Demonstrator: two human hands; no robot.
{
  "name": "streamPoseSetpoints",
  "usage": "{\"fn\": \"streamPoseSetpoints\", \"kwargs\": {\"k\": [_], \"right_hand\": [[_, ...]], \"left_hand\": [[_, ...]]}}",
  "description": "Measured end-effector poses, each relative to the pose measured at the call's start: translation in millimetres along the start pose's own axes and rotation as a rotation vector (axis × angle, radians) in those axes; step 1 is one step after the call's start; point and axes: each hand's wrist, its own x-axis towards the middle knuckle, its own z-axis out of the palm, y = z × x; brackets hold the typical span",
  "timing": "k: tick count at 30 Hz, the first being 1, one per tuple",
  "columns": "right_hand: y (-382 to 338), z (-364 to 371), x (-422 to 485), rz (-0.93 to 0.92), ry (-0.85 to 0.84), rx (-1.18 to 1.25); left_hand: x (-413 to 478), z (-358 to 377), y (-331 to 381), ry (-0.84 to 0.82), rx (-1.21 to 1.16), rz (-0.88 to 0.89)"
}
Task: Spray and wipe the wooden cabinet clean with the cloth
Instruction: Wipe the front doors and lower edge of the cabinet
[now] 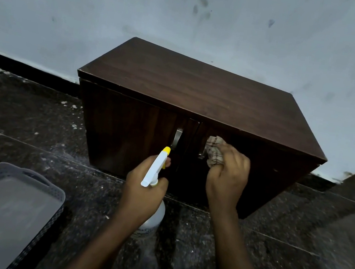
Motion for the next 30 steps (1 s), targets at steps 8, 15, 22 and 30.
{"fn": "streamPoseSetpoints", "kwargs": {"k": [8,15,22,30], "right_hand": [[-9.9,0.3,4.6,-0.249,-0.154,-0.260],[-13.1,0.9,2.2,-0.139,-0.049,-0.165],[8.5,6.4,-21.1,0.279,0.100,0.142],[-8.1,25.5,-32.9,0.516,0.043,0.510]], "left_hand": [[-7.5,5.4,1.8,-0.023,0.010,-0.007],[-9.1,-0.9,2.3,-0.003,0.020,0.012],[-10.6,5.7,0.2,-0.042,0.015,-0.006],[-12.1,1.8,-10.9,-0.034,0.036,-0.067]]}}
